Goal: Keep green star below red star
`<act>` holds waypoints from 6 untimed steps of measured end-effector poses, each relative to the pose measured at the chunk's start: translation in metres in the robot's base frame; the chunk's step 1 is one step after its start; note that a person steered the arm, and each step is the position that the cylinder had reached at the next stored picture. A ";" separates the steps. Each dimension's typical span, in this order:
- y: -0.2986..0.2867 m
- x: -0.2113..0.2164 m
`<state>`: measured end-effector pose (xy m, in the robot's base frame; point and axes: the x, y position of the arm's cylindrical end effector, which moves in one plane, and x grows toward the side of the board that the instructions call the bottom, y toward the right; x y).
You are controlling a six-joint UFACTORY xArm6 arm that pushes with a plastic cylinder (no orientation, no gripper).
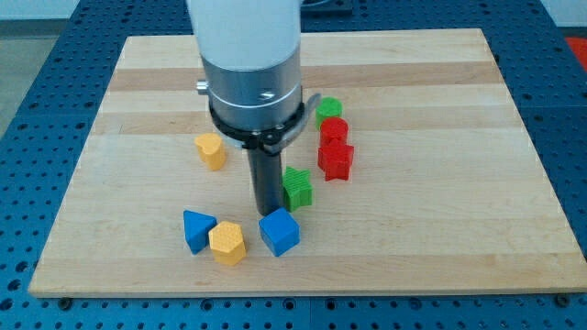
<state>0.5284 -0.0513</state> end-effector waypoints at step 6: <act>0.061 -0.020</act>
